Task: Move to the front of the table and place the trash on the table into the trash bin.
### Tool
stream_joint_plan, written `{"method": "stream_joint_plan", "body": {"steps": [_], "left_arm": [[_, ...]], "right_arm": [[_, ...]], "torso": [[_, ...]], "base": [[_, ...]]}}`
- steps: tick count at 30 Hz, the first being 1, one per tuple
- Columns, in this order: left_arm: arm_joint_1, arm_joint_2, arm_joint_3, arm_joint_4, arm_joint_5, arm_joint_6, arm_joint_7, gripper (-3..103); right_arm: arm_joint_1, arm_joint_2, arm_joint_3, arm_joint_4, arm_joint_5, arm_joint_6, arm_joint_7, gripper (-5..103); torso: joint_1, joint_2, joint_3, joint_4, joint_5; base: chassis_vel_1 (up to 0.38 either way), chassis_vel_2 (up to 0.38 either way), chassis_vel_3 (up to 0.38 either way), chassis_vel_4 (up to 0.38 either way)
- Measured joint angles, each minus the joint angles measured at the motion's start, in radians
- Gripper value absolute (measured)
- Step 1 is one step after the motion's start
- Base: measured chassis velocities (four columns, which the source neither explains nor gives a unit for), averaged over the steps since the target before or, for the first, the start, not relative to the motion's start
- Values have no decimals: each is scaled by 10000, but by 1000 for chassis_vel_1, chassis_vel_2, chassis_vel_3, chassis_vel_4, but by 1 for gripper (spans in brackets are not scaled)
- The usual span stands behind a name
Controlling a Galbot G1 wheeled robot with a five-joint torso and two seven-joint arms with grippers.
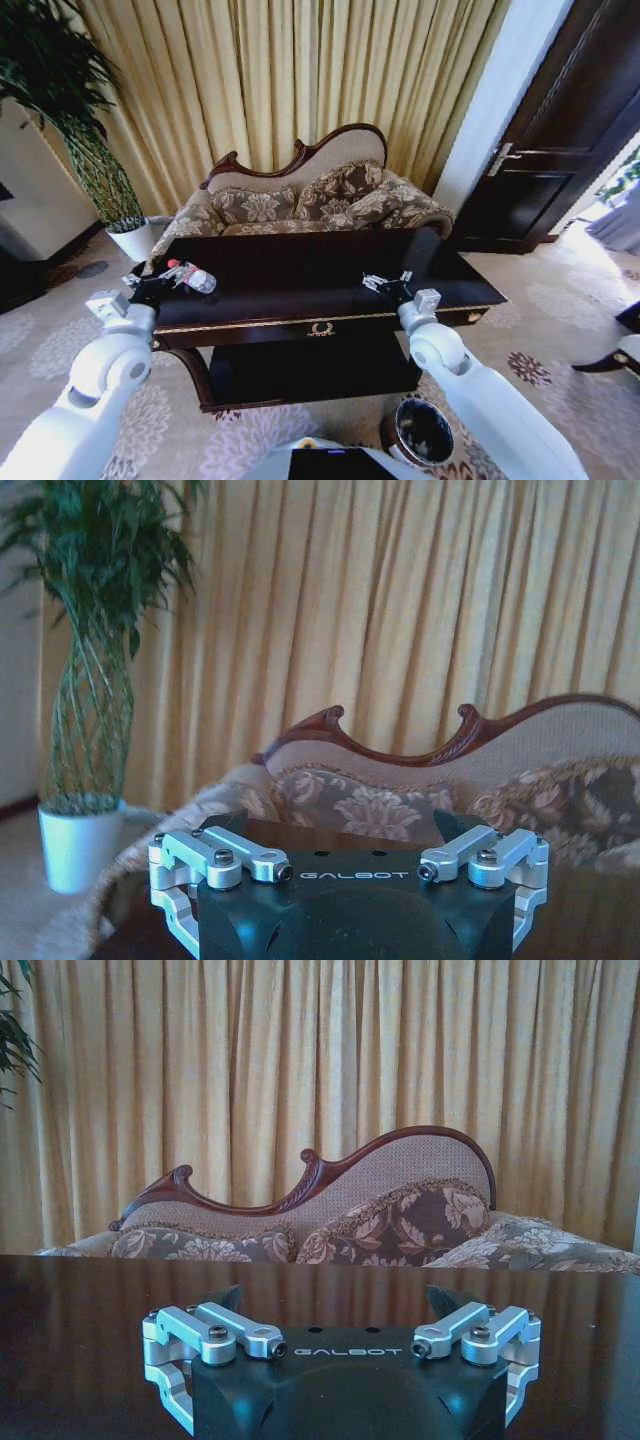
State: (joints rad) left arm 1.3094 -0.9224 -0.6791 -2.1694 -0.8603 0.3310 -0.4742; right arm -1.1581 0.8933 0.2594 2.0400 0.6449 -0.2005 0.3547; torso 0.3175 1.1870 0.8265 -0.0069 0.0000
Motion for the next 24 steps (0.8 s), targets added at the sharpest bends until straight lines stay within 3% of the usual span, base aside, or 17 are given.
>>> {"method": "stream_joint_plan", "body": {"steps": [1, 5, 9, 11, 12, 14, 17, 19, 22, 24], "left_arm": [[0, 0, 0, 0, 0, 0, 0, 100], [-717, -74, 398, -54, -1391, 446, -1513, 100], [-952, -70, 430, -180, -2131, 819, -2172, 100], [-1101, -9, 411, -337, -3087, 1230, -2876, 100], [-1101, -9, 411, -337, -3087, 1230, -2876, 100], [-1242, 143, 372, -355, -3785, 1794, -3498, 100], [-1389, 264, 392, -239, -3963, 2051, -3872, 100], [-1753, 569, 447, -8, -4312, 2531, -4554, 100], [-2107, 929, 500, 222, -4584, 2952, -5076, 100], [-2267, 1107, 540, 335, -4637, 3064, -5184, 100]], "right_arm": [[0, 0, 0, 0, 0, 0, 0, 100], [-7, -38, -41, -41, -2, 24, 0, 100], [14, -45, -112, -106, -17, 35, -1, 100], [82, -35, -214, -182, -47, 58, 1, 100], [82, -35, -214, -182, -47, 58, 1, 100], [153, -6, -343, -252, -82, 76, 25, 100], [193, 16, -420, -289, -109, 88, 37, 100], [245, 52, -535, -347, -144, 112, 72, 100], [264, 89, -607, -428, -200, 164, 76, 100], [272, 110, -634, -473, -230, 198, 75, 100]], "torso": [[0, 0, 0, 0, 0], [1, 0, 0, -1, 3], [0, 0, 0, -1, 3], [0, 0, 0, 1, 2], [0, 0, 0, 1, 2], [0, 0, 0, 1, 3], [0, 0, 0, 2, 2], [0, 0, 1, 0, 1], [0, 0, 1, 0, 1], [0, 0, 1, 1, 0]], "base": [[0, 0, 0, 0], [0, 0, 0, 0], [0, 0, 0, 0], [0, 0, 0, 0], [0, 0, 0, 0], [0, 0, 0, 0], [0, 0, 0, 0], [0, 0, 0, 0], [0, 0, 0, 0], [0, 0, 0, 0]]}}
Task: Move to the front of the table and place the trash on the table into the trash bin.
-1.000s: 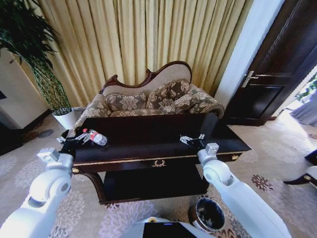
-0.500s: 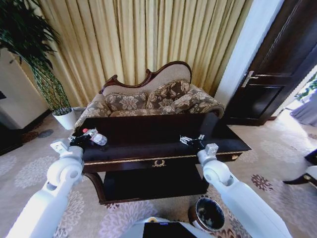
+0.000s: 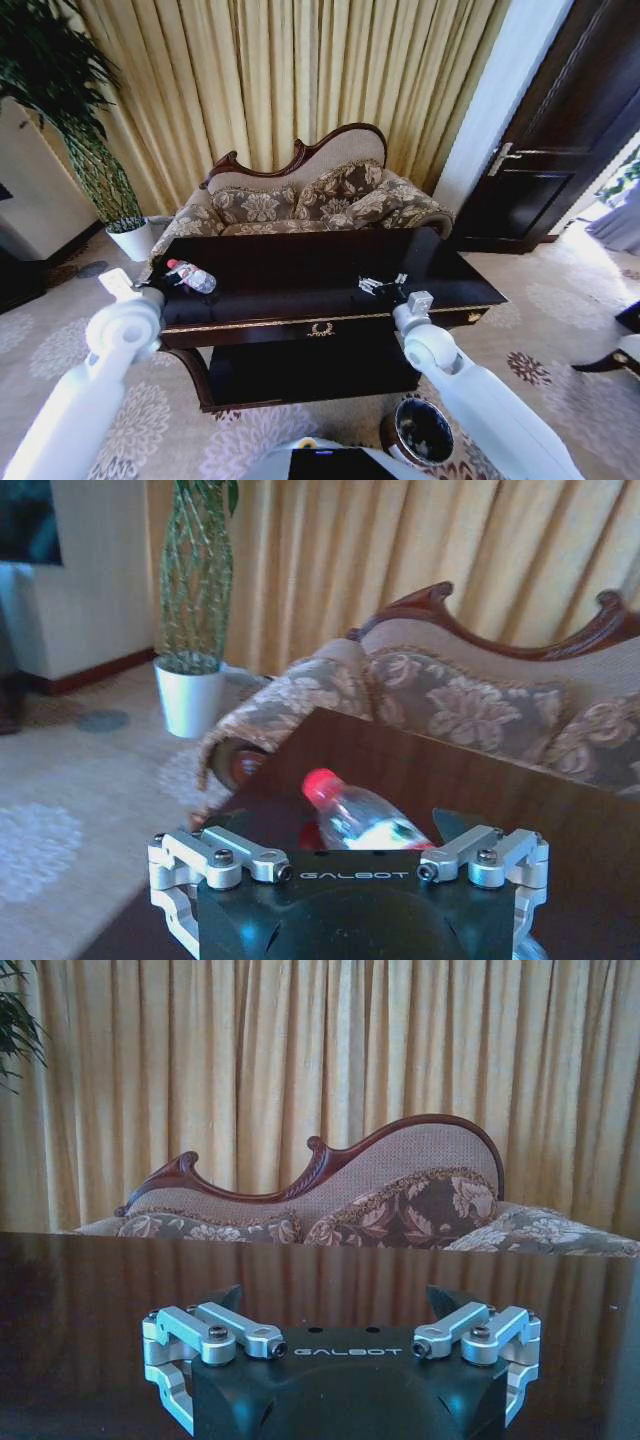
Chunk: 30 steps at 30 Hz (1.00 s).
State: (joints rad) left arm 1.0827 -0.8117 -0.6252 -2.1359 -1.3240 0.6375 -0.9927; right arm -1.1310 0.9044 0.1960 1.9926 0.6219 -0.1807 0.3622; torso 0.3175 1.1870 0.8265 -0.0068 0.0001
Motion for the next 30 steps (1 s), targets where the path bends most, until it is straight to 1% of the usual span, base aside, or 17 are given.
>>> {"method": "stream_joint_plan", "body": {"steps": [1, 2, 4, 10, 11, 12, 14, 15, 16, 18, 19, 21, 22, 24, 25, 29, 30], "left_arm": [[-197, 157, 62, 145, -76, 53, -97, 100], [-197, 157, 62, 145, -76, 53, -97, 100], [-702, 359, 247, 538, -424, 81, -320, 100], [-1336, 397, 606, 1054, -627, 51, -509, 100], [-1654, 322, 900, 1228, -708, -60, -956, 100], [-1654, 322, 900, 1228, -708, -60, -956, 100], [-2010, 151, 1199, 1381, -1019, -291, -1465, 100], [-2155, 77, 1303, 1411, -1228, -352, -1641, 100], [-2155, 77, 1303, 1411, -1228, -352, -1641, 100], [-2561, -119, 1638, 1479, -1609, -453, -2084, 100], [-2561, -119, 1638, 1479, -1609, -453, -2084, 100], [-2964, -294, 1999, 1597, -1727, -466, -2364, 100], [-2964, -294, 1999, 1597, -1727, -466, -2364, 100], [-3264, -414, 2294, 1734, -1914, -467, -2581, 100], [-3264, -414, 2294, 1734, -1914, -467, -2581, 100], [-3571, -619, 2660, 1979, -2451, -464, -2830, 100], [-3571, -619, 2660, 1979, -2451, -464, -2830, 100]], "right_arm": [[12, 21, -28, -42, -20, 29, -10, 100], [12, 21, -28, -42, -20, 29, -10, 100], [65, 73, -91, -125, -37, 56, -28, 100], [170, 130, -186, -222, -35, 68, -77, 100], [198, 132, -201, -259, -27, 69, -108, 100], [198, 132, -201, -259, -27, 69, -108, 100], [205, 101, -203, -296, -11, 73, -172, 100], [207, 86, -203, -315, -5, 78, -201, 100], [207, 86, -203, -315, -5, 78, -201, 100], [227, 60, -227, -356, 6, 88, -239, 100], [227, 60, -227, -356, 6, 88, -239, 100], [254, 53, -265, -375, 31, 91, -244, 100], [254, 53, -265, -375, 31, 91, -244, 100], [265, 34, -282, -389, 51, 91, -252, 100], [265, 34, -282, -389, 51, 91, -252, 100], [282, 23, -285, -445, 60, 92, -273, 100], [282, 23, -285, -445, 60, 92, -273, 100]], "torso": [[0, 0, 0, 0, 2], [0, 0, 0, 0, 2], [0, 0, 0, -2, 2], [0, 0, 1, 0, 1], [0, -1, 0, 1, 1], [0, -1, 0, 1, 1], [0, 0, 1, -6, 1], [0, 0, 0, 0, 2], [0, 0, 0, 0, 2], [0, 0, 0, -1, 2], [0, 0, 0, -1, 2], [0, 0, 0, -2, 2], [0, 0, 0, -2, 2], [1, 0, 1, -2, 3], [1, 0, 1, -2, 3], [0, 0, 0, -1, 3], [0, 0, 0, -1, 3]], "base": [[0, 0, 0, 0], [0, 0, 0, 0], [0, 0, 0, 0], [0, 0, 0, 0], [0, 0, 0, 0], [0, 0, 0, 0], [0, 0, 0, 0], [0, 0, 0, 0], [0, 0, 0, 0], [0, 0, 0, 0], [0, 0, 0, 0], [0, 0, 0, 0], [0, 0, 0, 0], [0, 0, 0, 0], [0, 0, 0, 0], [0, 0, 0, 0], [0, 0, 0, 0]]}}
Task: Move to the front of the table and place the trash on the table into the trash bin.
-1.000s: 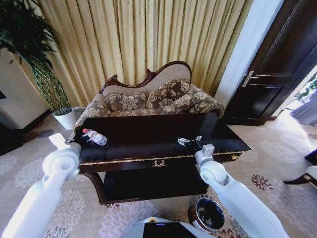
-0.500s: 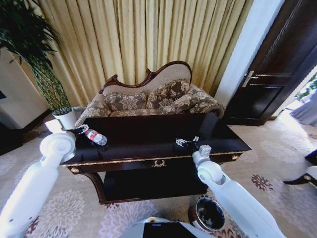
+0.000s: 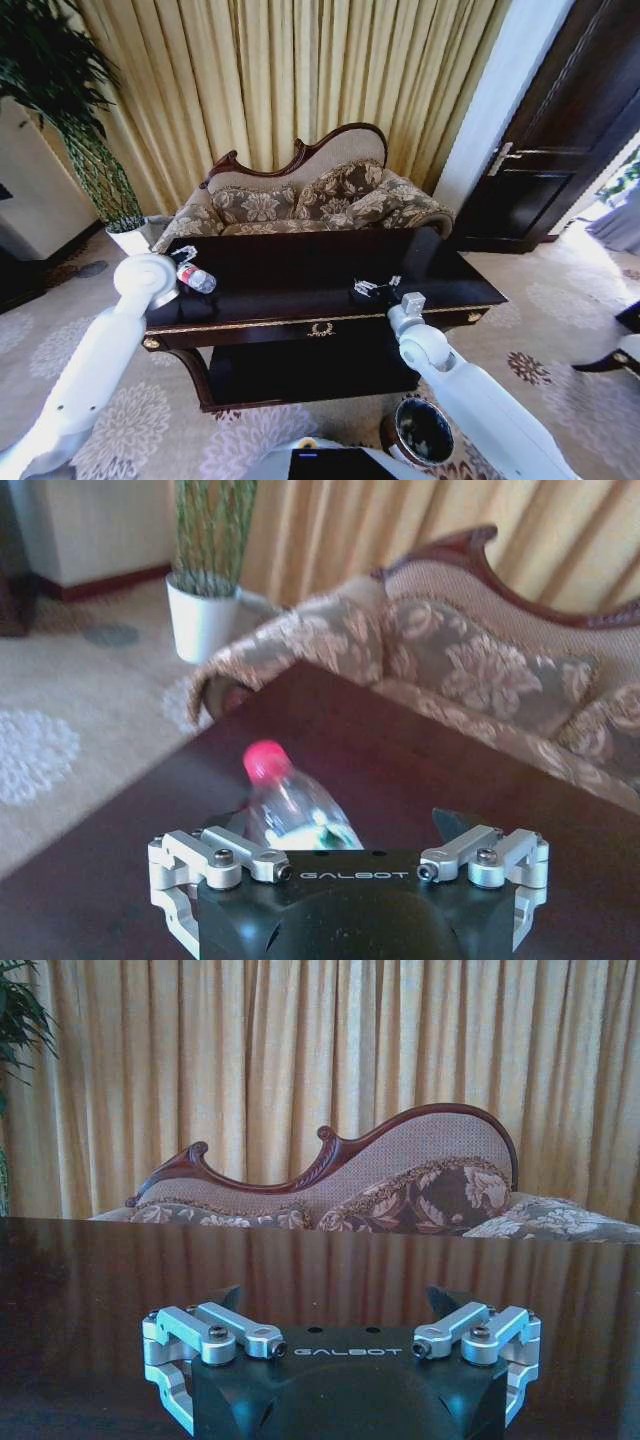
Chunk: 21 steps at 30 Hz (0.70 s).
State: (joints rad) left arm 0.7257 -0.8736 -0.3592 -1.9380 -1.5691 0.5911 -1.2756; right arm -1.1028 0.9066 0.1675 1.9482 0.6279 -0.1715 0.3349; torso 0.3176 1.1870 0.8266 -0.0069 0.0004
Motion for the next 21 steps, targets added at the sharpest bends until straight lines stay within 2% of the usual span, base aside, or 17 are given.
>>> {"method": "stream_joint_plan", "body": {"steps": [2, 7, 10, 21], "left_arm": [[-212, -161, 203, 50, -632, -3, -347, 100], [-468, -288, 432, 114, -1081, -45, -670, 100], [-470, -364, 471, 86, -1600, -117, -1090, 100], [-36, -373, 319, -51, -1843, -137, -1464, 100]], "right_arm": [[12, 0, 4, -80, 1, 18, -26, 100], [40, 20, 23, -207, -10, 66, -107, 100], [50, 88, 25, -305, -36, 121, -151, 100], [127, 228, -31, -575, -96, 246, -267, 100]], "torso": [[0, 0, -1, 0, -1], [0, 0, -1, -1, 0], [0, 0, -1, -1, 1], [0, 1, -1, 0, -1]], "base": [[0, 0, 0, 0], [0, 0, 0, 0], [0, 0, 0, 0], [0, 0, 0, 0]]}}
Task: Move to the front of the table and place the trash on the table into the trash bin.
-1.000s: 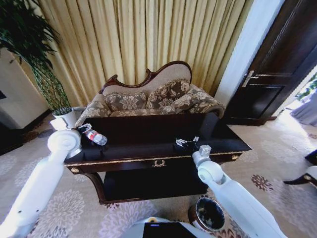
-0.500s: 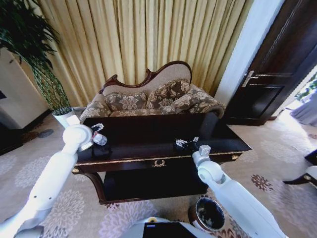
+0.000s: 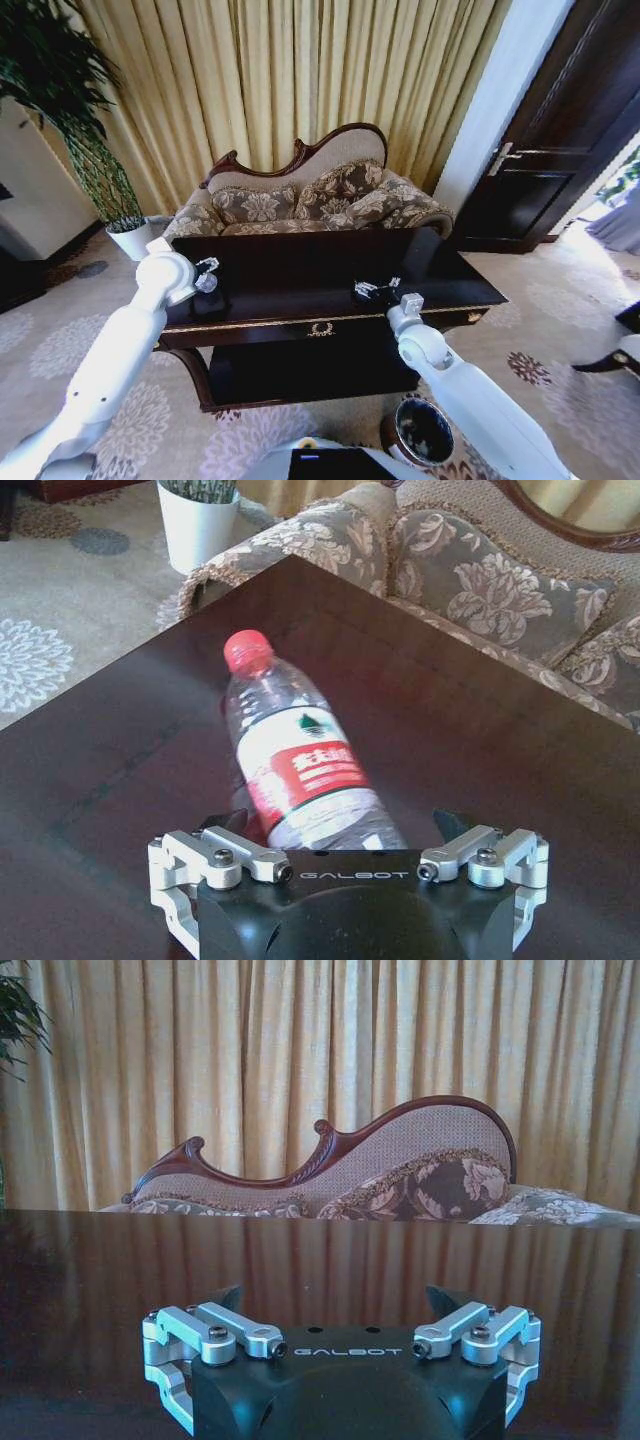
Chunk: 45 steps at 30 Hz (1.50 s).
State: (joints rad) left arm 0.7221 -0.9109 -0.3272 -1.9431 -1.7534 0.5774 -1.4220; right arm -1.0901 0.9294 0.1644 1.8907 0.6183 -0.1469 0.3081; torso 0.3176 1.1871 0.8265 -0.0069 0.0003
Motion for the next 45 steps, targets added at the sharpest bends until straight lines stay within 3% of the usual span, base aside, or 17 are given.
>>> {"method": "stream_joint_plan", "body": {"steps": [7, 13, 16, 17, 24, 28, 30, 31, 32, 34, 35, 37, 38, 40, 41, 44, 45], "left_arm": [[118, 8, -121, -110, -209, -94, -38, 97], [164, 17, -229, -87, -298, -177, 17, 70], [170, 6, -260, -82, -314, -199, 64, 65], [174, -7, -278, -71, -328, -230, 127, 55], [228, -11, -330, -49, -319, -257, 357, 42], [462, 110, -416, -42, 390, -67, 879, 35], [906, 297, -583, -62, 1976, 342, 2100, 29], [906, 297, -583, -62, 1976, 342, 2100, 29], [1090, 368, -672, -103, 2597, 500, 2652, 28], [1558, 534, -884, -300, 4196, 747, 4323, 28], [1558, 534, -884, -300, 4196, 747, 4323, 28], [1899, 661, -1017, -376, 5571, 764, 5808, 28], [1899, 661, -1017, -376, 5571, 764, 5808, 28], [2187, 757, -1119, -300, 7260, 489, 7400, 28], [2187, 757, -1119, -300, 7260, 489, 7400, 28], [2567, 901, -1231, -71, 9799, -421, 10006, 28], [2567, 901, -1231, -71, 9799, -421, 10006, 28]], "right_arm": [[62, 62, -85, -78, -36, 44, -3, 100], [120, 33, -84, -116, -36, 59, 17, 100], [149, 29, -49, -168, -33, 77, 18, 100], [197, 14, -25, -209, -14, 87, 22, 100], [290, -39, -11, -271, 33, 89, 52, 100], [286, 5, -36, -275, 35, 89, 101, 100], [260, 20, -46, -245, 35, 89, 146, 100], [260, 20, -46, -245, 35, 89, 146, 100], [253, 21, -47, -232, 35, 89, 160, 100], [239, 10, -53, -174, 37, 82, 220, 100], [239, 10, -53, -174, 37, 82, 220, 100], [227, -11, -70, -106, 47, 65, 320, 100], [227, -11, -70, -106, 47, 65, 320, 100], [192, -35, -72, 15, 66, 42, 410, 100], [192, -35, -72, 15, 66, 42, 410, 100], [42, -102, -25, 280, 83, 27, 517, 100], [42, -102, -25, 280, 83, 27, 517, 100]], "torso": [[0, 0, 0, 0, 0], [0, 0, 0, 0, 0], [0, 1, -1, 0, 1], [-1, 1, -1, 1, 3], [0, 1, -1, -1, 1], [0, 0, 0, -3, 0], [0, 0, 1, 1, -3], [0, 0, 1, 1, -3], [0, 0, 0, 4, -3], [0, 0, 0, 4, -3], [0, 0, 0, 4, -3], [-1, 0, 0, 0, -1], [-1, 0, 0, 0, -1], [-1, 1, 0, -1, 1], [-1, 1, 0, -1, 1], [0, 0, 0, 0, -1], [0, 0, 0, 0, -1]], "base": [[0, 0, 0, 0], [0, 0, 0, 0], [0, 0, 0, 0], [0, 0, 0, 0], [0, 0, 0, 0], [0, 0, 0, 0], [0, 0, 0, 0], [0, 0, 0, 0], [0, 0, 0, 0], [0, 0, 0, 0], [0, 0, 0, 0], [0, 0, 0, 0], [0, 0, 0, 0], [0, 0, 0, 0], [0, 0, 0, 0], [0, 0, 0, 0], [0, 0, 0, 0]]}}
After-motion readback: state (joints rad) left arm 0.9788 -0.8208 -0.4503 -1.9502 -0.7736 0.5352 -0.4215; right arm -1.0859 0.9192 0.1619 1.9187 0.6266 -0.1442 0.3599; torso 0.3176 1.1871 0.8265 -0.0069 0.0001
